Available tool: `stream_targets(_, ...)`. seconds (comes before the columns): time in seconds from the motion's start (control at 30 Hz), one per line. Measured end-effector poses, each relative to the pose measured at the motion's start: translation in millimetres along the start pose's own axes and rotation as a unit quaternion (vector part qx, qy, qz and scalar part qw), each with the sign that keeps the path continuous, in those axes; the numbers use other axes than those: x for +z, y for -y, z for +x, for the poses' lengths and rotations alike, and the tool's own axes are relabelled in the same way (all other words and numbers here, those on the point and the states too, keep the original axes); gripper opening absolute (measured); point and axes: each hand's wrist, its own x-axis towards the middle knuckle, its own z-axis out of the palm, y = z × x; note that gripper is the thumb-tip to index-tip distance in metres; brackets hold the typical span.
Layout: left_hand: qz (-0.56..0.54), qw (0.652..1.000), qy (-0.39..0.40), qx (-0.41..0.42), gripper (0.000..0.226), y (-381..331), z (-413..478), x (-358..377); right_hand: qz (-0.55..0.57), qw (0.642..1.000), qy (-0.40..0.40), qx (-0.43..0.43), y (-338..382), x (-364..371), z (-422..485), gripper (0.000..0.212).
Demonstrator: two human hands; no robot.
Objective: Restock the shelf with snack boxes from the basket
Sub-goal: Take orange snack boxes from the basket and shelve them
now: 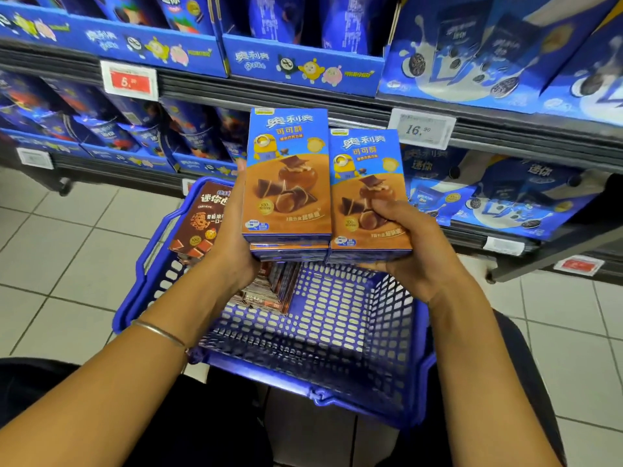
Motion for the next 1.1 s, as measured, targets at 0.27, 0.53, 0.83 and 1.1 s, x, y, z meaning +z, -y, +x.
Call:
stream_targets(0.27,0.009,0.999,-0.006,-0.054,0.076,-67.8,-19.5,16.0,0.014,0.999,-0.023,0.035,80.5,47.3,-27.3,0.043)
stream_targets(0.53,0.002,0.997,-0.014,-0.075,0.057,-241.7,-135.0,97.1,0.005,0.999,-0.02,0.041,257.1,128.9,-145.0,0.052)
stream_targets(0.83,-0.009,1.0,0.014,-0.006,0.058,-470.3,-307.4,232.7,-0.018,1.0,0.019,-0.001,479.5,230.9,-297.9,0.054)
stream_targets(1.1,-0.043,0.995,0.073,0.042,0.052,-555.0,-368.2,268.2,-0.062,0.996,0.05,-0.049,561.4,278.3,-359.8,0.021)
